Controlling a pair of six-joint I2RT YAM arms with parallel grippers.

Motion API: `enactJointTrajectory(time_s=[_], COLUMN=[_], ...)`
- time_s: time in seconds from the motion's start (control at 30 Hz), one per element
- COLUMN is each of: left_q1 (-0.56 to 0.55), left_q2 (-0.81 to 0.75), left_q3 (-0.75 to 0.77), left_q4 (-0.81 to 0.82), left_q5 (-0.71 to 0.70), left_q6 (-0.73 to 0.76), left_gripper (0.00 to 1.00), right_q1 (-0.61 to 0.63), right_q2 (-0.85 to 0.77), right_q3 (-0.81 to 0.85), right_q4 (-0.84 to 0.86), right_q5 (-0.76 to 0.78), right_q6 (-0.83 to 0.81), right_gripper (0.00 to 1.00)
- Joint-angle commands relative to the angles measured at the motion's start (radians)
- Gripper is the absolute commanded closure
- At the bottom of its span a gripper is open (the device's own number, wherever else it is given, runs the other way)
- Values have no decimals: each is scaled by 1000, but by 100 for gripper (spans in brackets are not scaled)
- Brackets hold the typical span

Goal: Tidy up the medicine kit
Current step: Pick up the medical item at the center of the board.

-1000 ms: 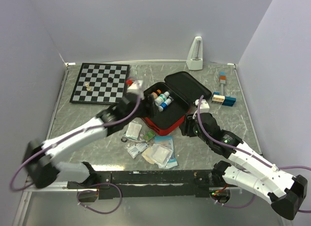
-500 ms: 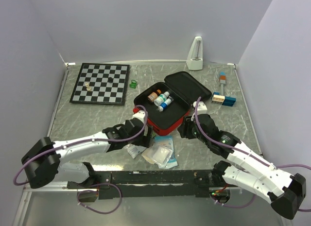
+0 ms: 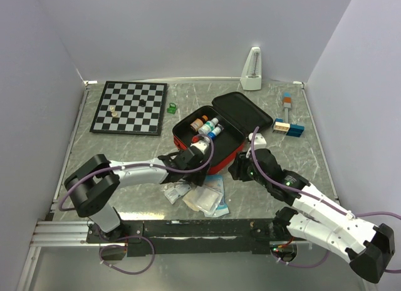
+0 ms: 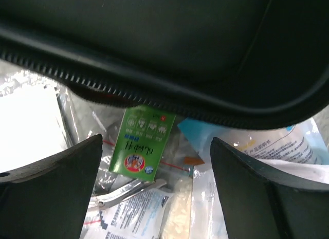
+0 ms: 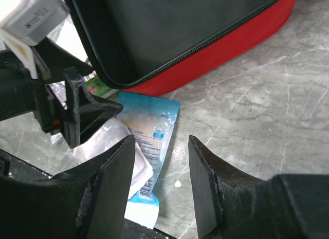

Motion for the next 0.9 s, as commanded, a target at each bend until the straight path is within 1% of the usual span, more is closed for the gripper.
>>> enactJointTrajectory(time_s=[0.0,0.2,0.3,0.43,0.67,0.77,0.87], left_q1=[-1,2,17,22,27,27,27], left_q2=[17,48,49,62,40,46,8], left_q3=[49,58,38,27,17,20,6], left_q4=[18,-11,-2,-5,-3,-15,-12], left_q5=[-15,-20,9,12,-2,3,-14], left_q6=[62,84,69,49,50,49,36], left_gripper=[11,21,29,32,42,50,53], right_q1=[9,9,9,9,9,9,9], right_q2=[-30,-27,-27,-21,-24,-27,-33], right_q3=[-7,-7,-10,-13,-16,-15,-10], right_q4=[19,17,22,24,24,21,13], right_q5=[-1,9,10,10,9,9,12], right_q6=[10,8,5,7,10,14,14], right_gripper=[47,47,47,47,47,47,47])
